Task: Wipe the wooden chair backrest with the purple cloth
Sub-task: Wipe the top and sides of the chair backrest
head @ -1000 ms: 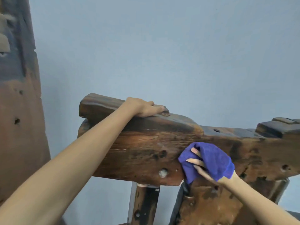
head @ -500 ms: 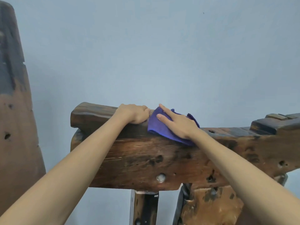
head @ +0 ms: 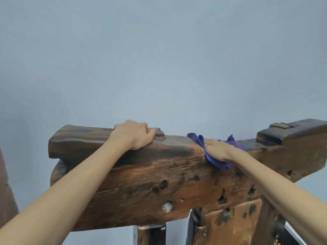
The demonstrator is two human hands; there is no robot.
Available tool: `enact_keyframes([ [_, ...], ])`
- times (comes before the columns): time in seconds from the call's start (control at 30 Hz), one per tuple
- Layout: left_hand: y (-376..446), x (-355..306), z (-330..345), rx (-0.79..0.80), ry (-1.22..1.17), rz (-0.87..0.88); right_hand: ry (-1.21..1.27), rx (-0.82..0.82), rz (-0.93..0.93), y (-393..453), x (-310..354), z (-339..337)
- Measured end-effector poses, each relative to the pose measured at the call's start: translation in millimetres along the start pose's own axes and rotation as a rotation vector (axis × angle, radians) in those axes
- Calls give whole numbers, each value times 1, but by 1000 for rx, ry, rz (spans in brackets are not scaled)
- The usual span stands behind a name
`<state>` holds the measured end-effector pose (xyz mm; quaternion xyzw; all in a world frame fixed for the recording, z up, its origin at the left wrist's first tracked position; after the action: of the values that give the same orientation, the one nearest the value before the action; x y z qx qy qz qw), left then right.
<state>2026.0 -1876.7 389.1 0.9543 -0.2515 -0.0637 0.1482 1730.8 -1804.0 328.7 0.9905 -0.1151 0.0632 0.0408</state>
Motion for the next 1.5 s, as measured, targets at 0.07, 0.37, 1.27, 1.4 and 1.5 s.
enact_keyframes([
  [0.07,-5,-9,-7,-131,28,72,-7,-60,-63,-10,0,5],
  [0.37,28,-85,24,154,-109,100,134,-260,-199,-62,-74,24],
  [1.27,46,-9,22,147,-115,-275,20,-261,-447,-19,-29,8],
  [1.4,39,-13,18,142,-119,-273,-78,-598,-467,-58,-91,26],
  [1.5,34,-15,17,138,-85,-280,-139,-796,-372,-63,-130,28],
])
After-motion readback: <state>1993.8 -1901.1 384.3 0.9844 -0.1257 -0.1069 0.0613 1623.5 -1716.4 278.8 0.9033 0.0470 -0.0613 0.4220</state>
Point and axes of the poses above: each hand's wrist, its own y-axis towards the middle knuckle, its own z-axis out of the palm, x = y × z, the point moved 6 cm from there along y, towards the middle knuckle, and after that the axes turned 1 degree about -y, right-handed, at the moved point
